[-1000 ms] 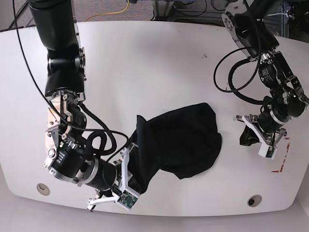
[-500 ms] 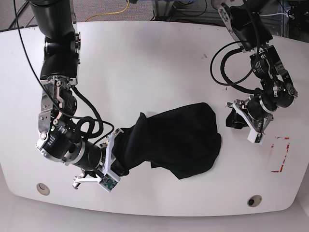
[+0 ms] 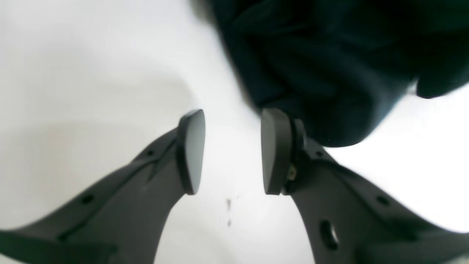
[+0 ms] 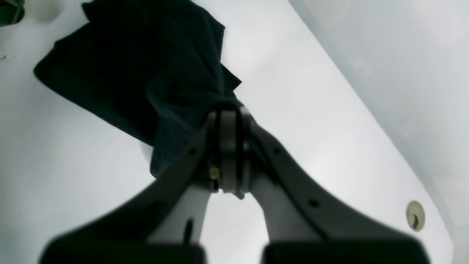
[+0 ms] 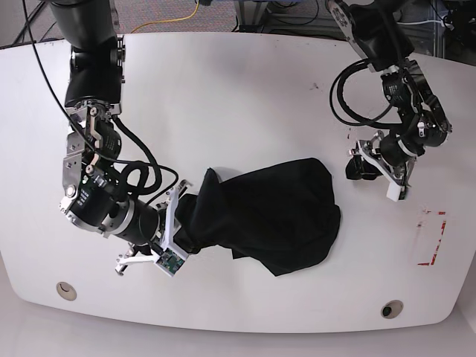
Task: Layout the t-shirt on the table in an organized manner, then fold the t-shirt properly
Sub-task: 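Lower the shirt and move the left gripper to its opposite edge, then grasp the shirt's opposite edge with the left gripper, then lift the shirt with both grippers and stretch it between them, then lay the stretched shirt flat by pulling both grippers back across the table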
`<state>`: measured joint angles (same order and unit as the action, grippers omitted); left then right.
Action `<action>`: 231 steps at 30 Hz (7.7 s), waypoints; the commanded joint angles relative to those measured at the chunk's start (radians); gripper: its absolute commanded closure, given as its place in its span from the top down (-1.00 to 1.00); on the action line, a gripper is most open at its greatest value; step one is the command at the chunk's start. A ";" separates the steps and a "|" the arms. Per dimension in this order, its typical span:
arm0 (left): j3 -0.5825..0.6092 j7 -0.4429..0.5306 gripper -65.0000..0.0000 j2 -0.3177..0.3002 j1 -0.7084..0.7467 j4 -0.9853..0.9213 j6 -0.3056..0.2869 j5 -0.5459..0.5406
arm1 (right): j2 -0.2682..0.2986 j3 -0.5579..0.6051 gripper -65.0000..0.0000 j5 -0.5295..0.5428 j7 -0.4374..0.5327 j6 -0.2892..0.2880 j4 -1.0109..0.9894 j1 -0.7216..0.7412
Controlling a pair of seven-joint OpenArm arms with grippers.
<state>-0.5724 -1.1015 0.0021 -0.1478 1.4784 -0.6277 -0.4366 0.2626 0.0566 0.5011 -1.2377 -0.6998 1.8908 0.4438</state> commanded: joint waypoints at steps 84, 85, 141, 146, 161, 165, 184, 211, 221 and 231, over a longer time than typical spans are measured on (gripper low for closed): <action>0.110 0.067 -1.00 0.011 -0.214 -0.127 0.184 -0.192 | 0.017 -0.215 -1.00 0.015 0.022 0.002 0.020 0.033; 0.110 0.048 -1.00 0.008 -0.224 -0.104 0.176 -0.199 | 0.025 -0.219 -1.00 0.015 0.020 0.002 0.020 0.039; 0.105 -0.203 -1.00 -0.014 -1.161 -0.203 -0.014 0.045 | 0.125 -0.145 -1.00 -0.167 0.111 0.002 -0.764 0.862; 0.105 -0.214 -1.00 -0.018 -1.161 -0.203 -0.010 0.045 | 0.132 -0.145 -1.00 -0.167 0.111 0.002 -0.759 0.862; 0.104 -0.248 -1.00 -0.038 -1.161 -0.143 -0.010 0.045 | 0.172 -0.146 -1.00 -0.098 0.102 0.002 -0.656 0.797; 0.098 -0.295 -1.00 -0.055 -1.161 -0.100 -0.010 0.045 | 0.206 -0.157 -1.00 -0.055 0.074 0.002 -0.606 0.728; 0.009 -0.295 -1.00 -0.164 -0.720 0.267 -0.011 -0.075 | 0.169 -0.337 -1.00 0.074 -0.034 0.002 -0.190 0.145; -0.188 -0.295 -1.00 -0.110 0.119 0.361 -0.011 -0.348 | -0.003 -0.357 -1.00 0.077 -0.027 0.002 0.069 -0.461; -0.189 -0.295 -1.00 -0.118 0.299 0.362 -0.011 -0.353 | -0.013 -0.357 -0.97 0.074 -0.027 0.002 0.069 -0.575; -0.189 -0.295 -1.00 -0.169 0.393 0.361 -0.011 -0.353 | -0.013 -0.377 0.35 0.077 -0.007 0.002 0.069 -0.666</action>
<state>-0.7589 -1.4128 -0.1478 0.2382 1.8225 -0.6369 -0.7712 0.2371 -0.2962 0.5591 -1.2781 -0.6968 1.9423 -0.2111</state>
